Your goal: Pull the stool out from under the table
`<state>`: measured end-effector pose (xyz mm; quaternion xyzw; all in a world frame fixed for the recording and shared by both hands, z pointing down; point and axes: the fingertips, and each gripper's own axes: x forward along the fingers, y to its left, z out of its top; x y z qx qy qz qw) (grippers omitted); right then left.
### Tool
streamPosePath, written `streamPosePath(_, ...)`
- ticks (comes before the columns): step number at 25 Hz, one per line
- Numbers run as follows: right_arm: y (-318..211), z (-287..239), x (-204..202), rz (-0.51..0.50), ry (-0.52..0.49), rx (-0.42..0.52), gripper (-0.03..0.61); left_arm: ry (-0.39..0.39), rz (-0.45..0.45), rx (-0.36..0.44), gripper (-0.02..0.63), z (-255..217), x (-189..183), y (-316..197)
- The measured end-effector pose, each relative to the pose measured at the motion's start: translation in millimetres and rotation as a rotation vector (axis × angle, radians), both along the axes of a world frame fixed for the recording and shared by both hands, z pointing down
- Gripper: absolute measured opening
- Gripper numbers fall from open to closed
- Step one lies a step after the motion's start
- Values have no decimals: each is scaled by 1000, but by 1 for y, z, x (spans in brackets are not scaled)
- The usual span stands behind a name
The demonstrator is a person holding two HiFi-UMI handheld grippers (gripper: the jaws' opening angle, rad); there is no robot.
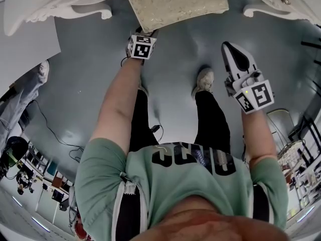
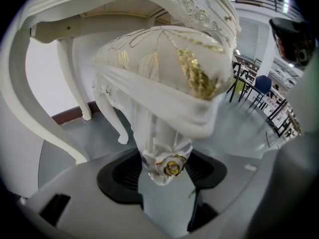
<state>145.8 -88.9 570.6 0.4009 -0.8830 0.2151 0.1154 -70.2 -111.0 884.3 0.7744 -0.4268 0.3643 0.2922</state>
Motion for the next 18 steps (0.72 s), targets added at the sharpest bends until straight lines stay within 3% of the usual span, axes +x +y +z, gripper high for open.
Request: streamPosePath(18, 12, -24, -17, -28, 9, 20, -12, 8, 66, -49, 265, -5, -3, 105)
